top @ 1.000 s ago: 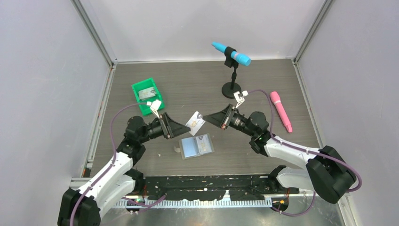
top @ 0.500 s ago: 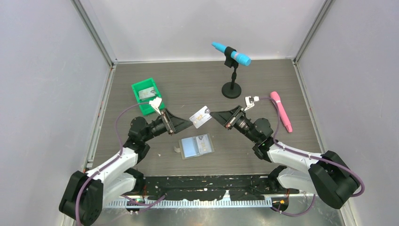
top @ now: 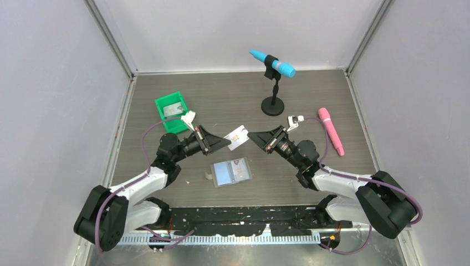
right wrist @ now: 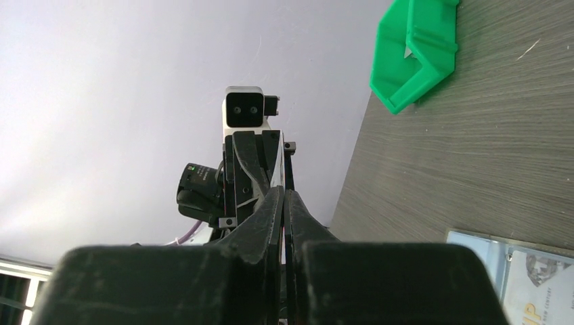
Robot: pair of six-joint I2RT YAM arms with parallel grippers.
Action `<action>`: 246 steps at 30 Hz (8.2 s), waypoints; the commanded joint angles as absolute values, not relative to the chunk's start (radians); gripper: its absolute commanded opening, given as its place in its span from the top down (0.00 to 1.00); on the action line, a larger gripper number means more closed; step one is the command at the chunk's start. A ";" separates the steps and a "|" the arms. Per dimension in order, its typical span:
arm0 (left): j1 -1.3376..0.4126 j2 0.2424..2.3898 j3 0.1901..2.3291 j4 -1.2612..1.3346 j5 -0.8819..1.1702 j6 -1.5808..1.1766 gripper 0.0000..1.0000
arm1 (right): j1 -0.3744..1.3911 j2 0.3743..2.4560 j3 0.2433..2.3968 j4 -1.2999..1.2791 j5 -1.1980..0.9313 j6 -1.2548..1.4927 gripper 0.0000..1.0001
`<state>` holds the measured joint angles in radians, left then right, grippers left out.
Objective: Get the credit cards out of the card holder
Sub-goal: Place the credit card in the storage box, then remove the credit card from the card holder.
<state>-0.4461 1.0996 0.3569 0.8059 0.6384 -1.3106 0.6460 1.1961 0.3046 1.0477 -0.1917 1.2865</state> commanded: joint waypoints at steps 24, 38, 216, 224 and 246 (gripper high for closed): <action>-0.008 1.178 0.896 -0.351 0.907 -0.615 1.00 | 0.643 0.818 0.419 0.494 -0.165 0.815 0.02; 0.185 1.554 1.446 -0.995 0.557 -0.276 1.00 | 0.643 0.768 0.494 0.304 -0.245 0.684 0.04; -0.601 1.382 0.467 0.370 0.437 -0.956 0.65 | 0.658 1.292 0.578 0.129 -0.346 0.584 0.62; -0.601 1.395 0.430 0.360 0.390 -0.936 0.65 | 0.666 1.374 0.588 0.189 -0.367 0.602 0.64; -0.609 1.433 0.402 0.387 0.376 -0.916 0.65 | 0.708 1.517 0.604 0.261 -0.359 0.623 0.70</action>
<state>-0.6022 1.4307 0.4107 0.3439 0.3923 -0.9356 0.6994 1.5024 0.5743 0.2104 -0.3645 0.6128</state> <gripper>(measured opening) 0.351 0.309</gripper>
